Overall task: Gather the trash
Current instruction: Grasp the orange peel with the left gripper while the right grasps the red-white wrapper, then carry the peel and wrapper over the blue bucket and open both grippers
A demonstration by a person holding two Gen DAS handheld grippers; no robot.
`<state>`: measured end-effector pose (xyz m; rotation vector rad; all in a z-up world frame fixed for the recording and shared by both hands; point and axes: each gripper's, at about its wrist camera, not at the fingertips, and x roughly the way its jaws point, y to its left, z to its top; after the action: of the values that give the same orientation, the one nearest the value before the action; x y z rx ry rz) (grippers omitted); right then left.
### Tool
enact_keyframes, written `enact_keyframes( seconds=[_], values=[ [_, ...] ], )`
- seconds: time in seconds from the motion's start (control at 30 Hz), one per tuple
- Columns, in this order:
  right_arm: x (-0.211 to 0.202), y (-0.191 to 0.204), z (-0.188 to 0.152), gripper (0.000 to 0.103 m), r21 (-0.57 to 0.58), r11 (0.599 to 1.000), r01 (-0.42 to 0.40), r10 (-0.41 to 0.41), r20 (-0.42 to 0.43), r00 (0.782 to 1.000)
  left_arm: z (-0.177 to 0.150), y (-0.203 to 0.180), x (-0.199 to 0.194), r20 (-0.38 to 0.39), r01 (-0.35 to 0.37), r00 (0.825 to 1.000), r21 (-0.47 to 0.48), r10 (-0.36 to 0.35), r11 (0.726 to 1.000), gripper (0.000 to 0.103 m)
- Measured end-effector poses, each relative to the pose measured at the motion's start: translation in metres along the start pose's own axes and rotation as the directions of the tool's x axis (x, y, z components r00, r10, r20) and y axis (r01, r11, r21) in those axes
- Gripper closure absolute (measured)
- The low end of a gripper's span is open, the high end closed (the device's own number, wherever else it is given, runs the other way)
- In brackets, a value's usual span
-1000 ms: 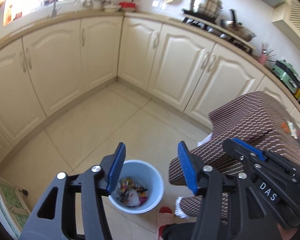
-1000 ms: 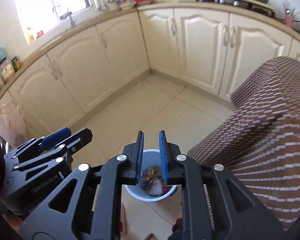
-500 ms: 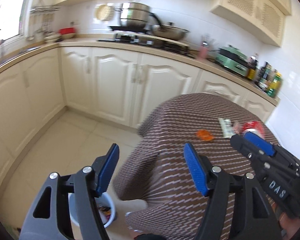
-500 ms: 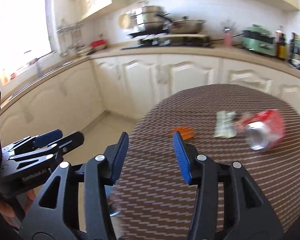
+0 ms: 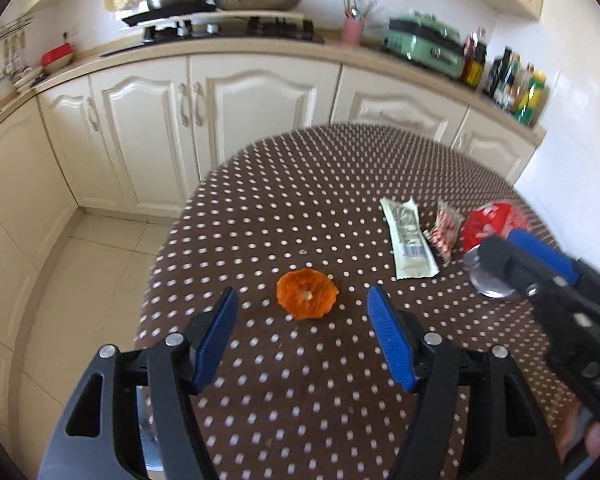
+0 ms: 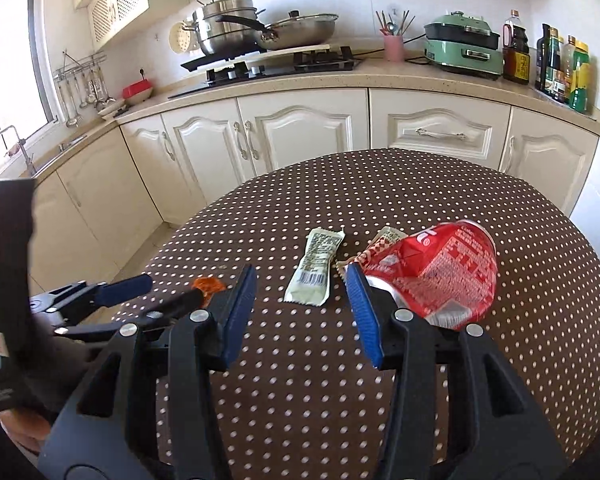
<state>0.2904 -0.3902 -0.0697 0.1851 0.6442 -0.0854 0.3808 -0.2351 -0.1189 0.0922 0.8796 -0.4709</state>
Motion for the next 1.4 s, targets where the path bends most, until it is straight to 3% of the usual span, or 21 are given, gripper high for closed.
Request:
enact_keyframes(
  seconds=[0.03,0.07,0.1,0.23,0.3,0.47,0.6,0.77,0.87,0.93,0.97,1.17,1.4],
  values=[
    [0.002,-0.003,0.002,0.056,-0.004,1.000,-0.001,0.001,-0.003,1.000,0.001,-0.002,0.006,-0.018,-0.020,1.000,0.009,0.020,1.000,0.037],
    [0.005,-0.003,0.004,0.056,-0.008,1.000,-0.001,0.001,-0.005,1.000,0.002,-0.005,0.012,-0.032,-0.035,0.999,0.022,0.036,0.999,0.045],
    [0.008,-0.004,0.006,0.056,-0.011,1.000,0.003,-0.003,-0.007,1.000,0.001,-0.007,0.017,-0.050,-0.040,0.998,0.042,0.042,0.998,0.067],
    [0.020,-0.001,0.013,0.056,-0.022,1.000,0.001,-0.001,-0.030,1.000,0.000,-0.010,0.019,-0.026,-0.049,0.998,0.082,0.051,0.995,0.069],
    [0.031,0.002,0.015,0.056,-0.035,0.999,-0.001,-0.001,-0.054,0.999,0.003,-0.001,0.013,0.004,-0.039,0.999,0.048,0.039,0.998,0.069],
    [0.064,0.017,0.014,0.056,-0.085,0.996,0.022,-0.033,-0.130,0.991,0.015,0.030,-0.005,0.083,-0.088,0.992,-0.038,0.091,0.995,0.069],
    [0.082,0.027,0.011,0.056,-0.153,0.984,0.093,-0.117,-0.153,0.981,0.017,0.045,-0.011,0.095,-0.096,0.990,-0.077,0.103,0.992,0.069],
    [0.104,0.031,0.002,0.057,-0.211,0.961,0.177,-0.222,-0.216,0.951,0.012,0.058,-0.016,0.094,-0.072,0.992,-0.099,0.082,0.992,0.069],
    [0.105,0.023,0.001,0.062,-0.170,0.974,0.151,-0.189,-0.235,0.953,0.007,0.062,-0.017,0.094,-0.071,0.992,-0.100,0.080,0.992,0.069],
    [0.104,0.022,0.000,0.078,-0.149,0.981,0.120,-0.155,-0.247,0.957,0.004,0.065,-0.019,0.091,-0.061,0.993,-0.105,0.071,0.993,0.069],
    [0.103,0.024,-0.002,0.094,-0.150,0.982,0.112,-0.147,-0.245,0.958,0.002,0.067,-0.020,0.090,-0.060,0.994,-0.108,0.070,0.992,0.069],
    [0.086,0.050,-0.008,0.095,-0.159,0.986,0.051,-0.086,-0.223,0.971,-0.013,0.083,-0.038,0.102,-0.047,0.993,-0.124,0.060,0.991,0.069],
    [0.049,0.123,-0.012,0.095,-0.184,0.978,-0.099,0.066,-0.178,0.982,-0.040,0.123,-0.069,0.120,-0.070,0.988,-0.186,0.093,0.980,0.069]
  ],
)
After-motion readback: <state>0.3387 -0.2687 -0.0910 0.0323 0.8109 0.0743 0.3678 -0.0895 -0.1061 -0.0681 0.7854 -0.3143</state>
